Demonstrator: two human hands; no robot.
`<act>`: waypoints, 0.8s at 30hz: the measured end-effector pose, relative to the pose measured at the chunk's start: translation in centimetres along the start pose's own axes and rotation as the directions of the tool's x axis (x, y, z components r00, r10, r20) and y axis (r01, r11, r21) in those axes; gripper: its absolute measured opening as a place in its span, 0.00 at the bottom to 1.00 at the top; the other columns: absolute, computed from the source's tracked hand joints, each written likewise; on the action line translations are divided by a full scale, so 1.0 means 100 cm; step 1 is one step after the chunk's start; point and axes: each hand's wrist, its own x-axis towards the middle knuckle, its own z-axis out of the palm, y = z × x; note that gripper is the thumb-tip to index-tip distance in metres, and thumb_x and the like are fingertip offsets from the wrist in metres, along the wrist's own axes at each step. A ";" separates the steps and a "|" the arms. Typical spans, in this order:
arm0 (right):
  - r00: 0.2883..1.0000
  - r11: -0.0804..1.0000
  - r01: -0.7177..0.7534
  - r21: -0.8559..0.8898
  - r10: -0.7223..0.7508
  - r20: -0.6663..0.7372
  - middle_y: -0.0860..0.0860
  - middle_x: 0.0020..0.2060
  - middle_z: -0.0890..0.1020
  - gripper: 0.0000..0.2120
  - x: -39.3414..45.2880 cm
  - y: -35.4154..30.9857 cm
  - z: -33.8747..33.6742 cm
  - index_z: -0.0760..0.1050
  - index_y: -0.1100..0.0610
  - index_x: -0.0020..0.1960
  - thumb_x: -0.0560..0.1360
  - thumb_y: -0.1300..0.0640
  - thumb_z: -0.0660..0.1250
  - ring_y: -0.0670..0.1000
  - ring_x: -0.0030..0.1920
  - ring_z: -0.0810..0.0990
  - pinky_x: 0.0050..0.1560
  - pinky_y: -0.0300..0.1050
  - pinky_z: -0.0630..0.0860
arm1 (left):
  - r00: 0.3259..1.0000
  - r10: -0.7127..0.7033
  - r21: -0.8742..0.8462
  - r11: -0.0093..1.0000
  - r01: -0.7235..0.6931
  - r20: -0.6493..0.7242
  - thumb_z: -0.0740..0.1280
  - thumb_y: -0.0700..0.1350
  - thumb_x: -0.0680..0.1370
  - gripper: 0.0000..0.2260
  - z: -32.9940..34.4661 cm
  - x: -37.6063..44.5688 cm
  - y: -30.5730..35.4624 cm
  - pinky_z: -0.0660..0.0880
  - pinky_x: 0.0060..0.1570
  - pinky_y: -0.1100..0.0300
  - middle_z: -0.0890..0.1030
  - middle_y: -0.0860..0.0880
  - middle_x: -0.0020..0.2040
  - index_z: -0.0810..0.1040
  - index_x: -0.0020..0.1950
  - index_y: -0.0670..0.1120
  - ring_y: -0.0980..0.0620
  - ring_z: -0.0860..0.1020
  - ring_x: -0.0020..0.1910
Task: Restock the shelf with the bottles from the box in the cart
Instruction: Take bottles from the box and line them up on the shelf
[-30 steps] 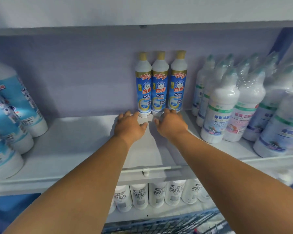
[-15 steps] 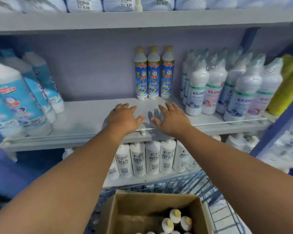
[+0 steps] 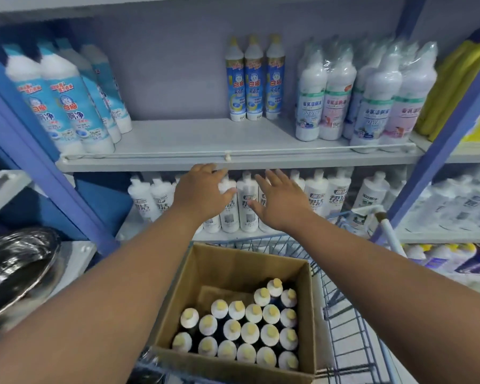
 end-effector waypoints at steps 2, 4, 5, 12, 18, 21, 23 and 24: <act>0.999 1.000 -0.013 0.005 0.013 0.037 0.53 0.80 0.51 0.34 -0.010 0.000 0.011 0.48 0.51 0.80 0.80 0.35 0.49 0.55 0.79 0.45 0.77 0.56 0.50 | 0.999 0.018 -0.001 1.000 -0.018 0.036 0.62 0.64 0.78 0.27 0.007 -0.012 0.003 0.64 0.70 0.51 0.68 0.50 0.76 0.69 0.75 0.55 0.47 0.63 0.76; 0.997 1.000 -0.023 0.015 0.021 0.073 0.53 0.80 0.50 0.35 -0.022 0.001 0.026 0.47 0.51 0.80 0.80 0.35 0.48 0.56 0.79 0.45 0.77 0.57 0.51 | 0.993 0.012 -0.007 1.000 -0.012 0.115 0.61 0.64 0.78 0.28 0.018 -0.023 0.005 0.64 0.71 0.49 0.66 0.50 0.77 0.67 0.77 0.55 0.48 0.61 0.77; 0.996 0.999 -0.025 0.021 0.023 0.082 0.53 0.80 0.50 0.35 -0.027 0.002 0.034 0.47 0.51 0.80 0.80 0.35 0.49 0.56 0.79 0.46 0.77 0.57 0.51 | 0.990 0.007 -0.013 1.000 -0.005 0.141 0.60 0.65 0.78 0.29 0.025 -0.028 0.005 0.64 0.71 0.49 0.65 0.50 0.78 0.66 0.77 0.55 0.48 0.61 0.77; 0.970 0.992 -0.111 0.067 0.093 0.226 0.53 0.79 0.52 0.33 -0.053 0.008 0.099 0.48 0.50 0.80 0.80 0.37 0.51 0.55 0.79 0.47 0.77 0.56 0.51 | 0.961 0.029 -0.149 0.989 0.013 0.275 0.61 0.64 0.79 0.29 0.092 -0.058 0.004 0.64 0.71 0.51 0.67 0.52 0.77 0.66 0.77 0.54 0.49 0.63 0.76; 0.939 0.979 -0.193 0.070 0.163 0.301 0.53 0.79 0.54 0.33 -0.059 0.010 0.144 0.51 0.51 0.79 0.80 0.38 0.54 0.55 0.79 0.49 0.76 0.55 0.54 | 0.914 0.088 -0.150 0.988 -0.030 0.396 0.59 0.65 0.79 0.29 0.139 -0.058 -0.003 0.63 0.71 0.51 0.63 0.54 0.78 0.62 0.79 0.57 0.51 0.60 0.77; 0.927 0.972 -0.222 0.080 0.185 0.325 0.51 0.79 0.55 0.32 -0.059 0.010 0.162 0.52 0.51 0.79 0.80 0.39 0.55 0.54 0.79 0.50 0.75 0.54 0.53 | 0.891 0.134 -0.171 0.983 -0.065 0.433 0.59 0.65 0.79 0.30 0.166 -0.055 -0.007 0.62 0.71 0.52 0.63 0.53 0.78 0.60 0.79 0.57 0.50 0.60 0.76; 0.909 0.960 -0.267 0.088 0.220 0.353 0.50 0.79 0.54 0.32 -0.058 0.011 0.173 0.53 0.50 0.79 0.79 0.39 0.56 0.53 0.79 0.50 0.75 0.53 0.53 | 0.878 0.155 -0.177 0.981 -0.082 0.452 0.59 0.65 0.79 0.31 0.183 -0.054 -0.009 0.61 0.73 0.52 0.63 0.52 0.78 0.60 0.79 0.56 0.49 0.60 0.77; 0.899 0.953 -0.290 0.091 0.238 0.367 0.50 0.79 0.55 0.32 -0.057 0.012 0.179 0.53 0.49 0.79 0.79 0.39 0.56 0.53 0.79 0.50 0.75 0.53 0.53 | 0.871 0.168 -0.176 0.980 -0.096 0.462 0.59 0.65 0.79 0.31 0.190 -0.054 -0.009 0.60 0.73 0.51 0.62 0.52 0.79 0.60 0.79 0.56 0.49 0.60 0.77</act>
